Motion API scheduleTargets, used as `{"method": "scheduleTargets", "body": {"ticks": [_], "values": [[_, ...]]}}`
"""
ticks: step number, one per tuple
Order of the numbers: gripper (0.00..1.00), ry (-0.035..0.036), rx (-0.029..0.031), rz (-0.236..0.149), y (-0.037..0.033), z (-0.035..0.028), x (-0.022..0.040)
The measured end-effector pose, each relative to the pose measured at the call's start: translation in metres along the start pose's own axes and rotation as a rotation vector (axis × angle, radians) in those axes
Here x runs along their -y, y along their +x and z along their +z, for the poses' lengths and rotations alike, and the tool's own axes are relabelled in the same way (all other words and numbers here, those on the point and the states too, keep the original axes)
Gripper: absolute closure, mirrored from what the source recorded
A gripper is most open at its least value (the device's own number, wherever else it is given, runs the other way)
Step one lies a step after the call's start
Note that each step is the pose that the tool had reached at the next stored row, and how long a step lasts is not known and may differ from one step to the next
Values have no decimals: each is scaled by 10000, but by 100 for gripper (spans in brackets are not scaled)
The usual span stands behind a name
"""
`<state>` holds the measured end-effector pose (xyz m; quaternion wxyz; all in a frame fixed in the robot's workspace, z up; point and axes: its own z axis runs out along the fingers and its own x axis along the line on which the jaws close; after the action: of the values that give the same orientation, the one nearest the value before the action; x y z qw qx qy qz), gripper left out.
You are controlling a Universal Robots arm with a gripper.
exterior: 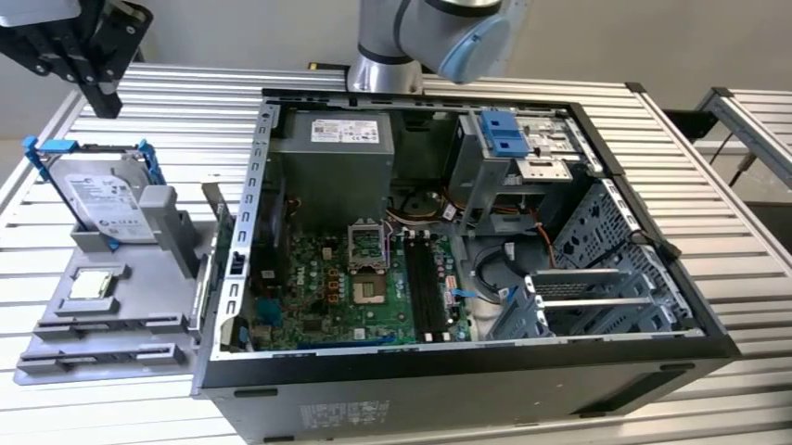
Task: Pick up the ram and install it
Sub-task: 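Reach for the ram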
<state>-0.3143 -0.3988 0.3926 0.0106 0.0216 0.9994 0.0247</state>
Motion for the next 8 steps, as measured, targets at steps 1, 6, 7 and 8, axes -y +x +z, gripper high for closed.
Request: {"method": "scheduleTargets", "body": {"ticks": [1, 6, 7, 8], "values": [[100, 0, 0, -3, 36, -1, 2], [100, -1, 0, -22, 224, -5, 10], [100, -1, -1, -26, 262, -6, 11], [100, -1, -1, -30, 300, -6, 13]]}}
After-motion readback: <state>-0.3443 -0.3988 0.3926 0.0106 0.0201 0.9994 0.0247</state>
